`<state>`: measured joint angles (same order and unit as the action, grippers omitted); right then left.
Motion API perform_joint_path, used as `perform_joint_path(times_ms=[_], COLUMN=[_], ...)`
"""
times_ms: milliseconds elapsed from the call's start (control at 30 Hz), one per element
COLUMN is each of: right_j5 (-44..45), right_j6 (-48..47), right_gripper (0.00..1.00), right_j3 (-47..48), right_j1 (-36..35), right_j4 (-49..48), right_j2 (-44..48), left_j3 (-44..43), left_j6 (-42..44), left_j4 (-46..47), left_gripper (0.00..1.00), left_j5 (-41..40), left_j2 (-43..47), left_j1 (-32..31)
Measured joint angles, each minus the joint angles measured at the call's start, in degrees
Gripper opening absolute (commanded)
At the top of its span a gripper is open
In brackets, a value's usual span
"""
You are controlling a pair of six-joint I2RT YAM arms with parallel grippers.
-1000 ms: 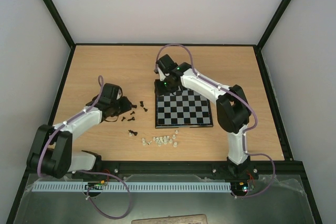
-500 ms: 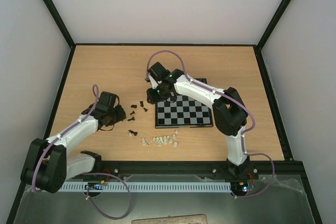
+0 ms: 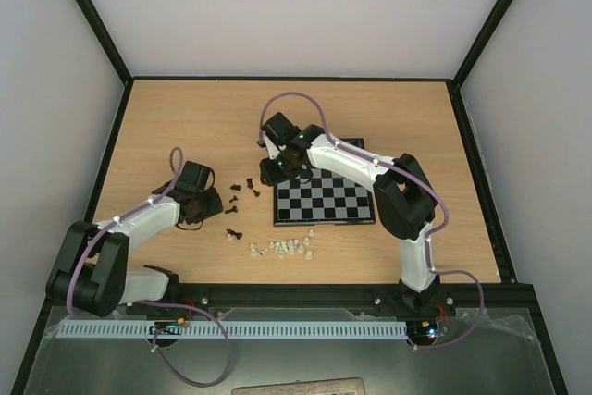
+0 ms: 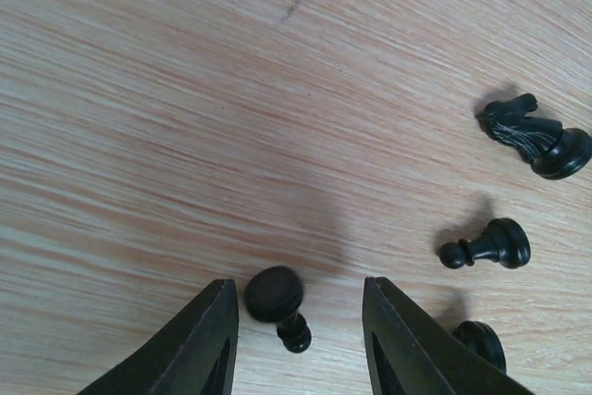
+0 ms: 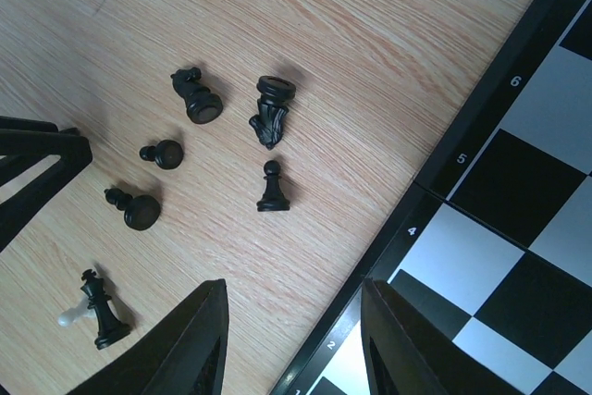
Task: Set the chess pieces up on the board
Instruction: Pick up the chess piece at the center of the board, then place the chess piece on the chessboard.
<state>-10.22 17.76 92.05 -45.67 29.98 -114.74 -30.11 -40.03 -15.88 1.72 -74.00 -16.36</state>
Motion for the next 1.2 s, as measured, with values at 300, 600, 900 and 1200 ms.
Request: perform_joint_path(times_ms=[300,600,900,1200], right_j5=[-0.1,-0.3,-1.1,-4.6], right_j6=[0.0,0.0,0.0,4.4], right_gripper=[0.40,0.40,0.40,0.40], right_j3=[-0.4,-0.4,-2.7,-21.6], right_j1=[0.0,0.0,0.0,-0.1], right_j4=[-0.4,-0.5,-1.9,-18.1], right_j2=[0.0,0.0,0.5,14.9], left_j3=[-1.5,-1.5,-1.9,-10.7], left_j6=[1.5,2.3,1.6,-3.5], left_j4=[0.4,0.6,1.4,3.9], left_gripper=[0.28,0.08,0.03,0.03], left_j5=[-0.8,-0.7,0.3,8.9], left_j2=[-2.2,-2.2,-2.6,2.1], left_j1=[-0.9,-1.0,-1.0,-1.0])
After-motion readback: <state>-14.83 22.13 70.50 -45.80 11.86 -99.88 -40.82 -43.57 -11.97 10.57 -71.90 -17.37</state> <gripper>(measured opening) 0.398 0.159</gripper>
